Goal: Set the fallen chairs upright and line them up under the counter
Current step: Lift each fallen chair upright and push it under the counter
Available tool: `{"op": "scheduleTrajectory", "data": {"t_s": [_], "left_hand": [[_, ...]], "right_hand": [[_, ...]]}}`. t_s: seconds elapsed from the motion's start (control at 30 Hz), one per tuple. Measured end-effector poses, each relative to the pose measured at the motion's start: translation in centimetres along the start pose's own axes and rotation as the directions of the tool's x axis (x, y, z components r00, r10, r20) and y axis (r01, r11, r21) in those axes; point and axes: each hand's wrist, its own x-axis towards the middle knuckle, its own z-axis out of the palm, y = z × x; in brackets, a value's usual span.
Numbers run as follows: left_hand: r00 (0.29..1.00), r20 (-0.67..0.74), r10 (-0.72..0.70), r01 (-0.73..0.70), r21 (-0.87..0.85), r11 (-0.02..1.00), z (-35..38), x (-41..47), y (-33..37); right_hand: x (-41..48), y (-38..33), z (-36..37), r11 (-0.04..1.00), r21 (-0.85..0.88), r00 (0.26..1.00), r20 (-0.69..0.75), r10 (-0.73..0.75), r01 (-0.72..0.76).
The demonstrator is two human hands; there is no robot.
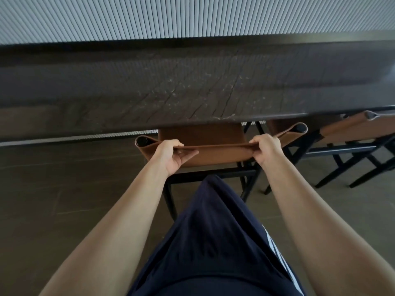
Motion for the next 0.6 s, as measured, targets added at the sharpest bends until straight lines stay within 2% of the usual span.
{"op": "scheduleTrajectory", "data": {"t_s": [0.23, 0.33, 0.6], "left_hand": [[1.000, 0.018, 0.003, -0.003, -0.014, 1.000, -2.0, 0.0, -2.2], [0.999, 0.005, 0.038, -0.038, -0.027, 0.999, -1.8, 1.1, -1.2], [1.000, 0.025, 0.015, -0.014, -0.063, 0.998, -1.8, 3.8, 0.4]], "right_hand": [[0.3, 3.3, -1.9, 0.998, 0.033, 0.998, 0.027, 0.051, -0.052], [1.2, 3.1, -1.0, 0.998, 0.042, 0.998, 0.057, 0.041, -0.044], [3.7, 2.3, 1.9, 0.998, 0.053, 0.997, 0.080, 0.018, -0.022]]}}
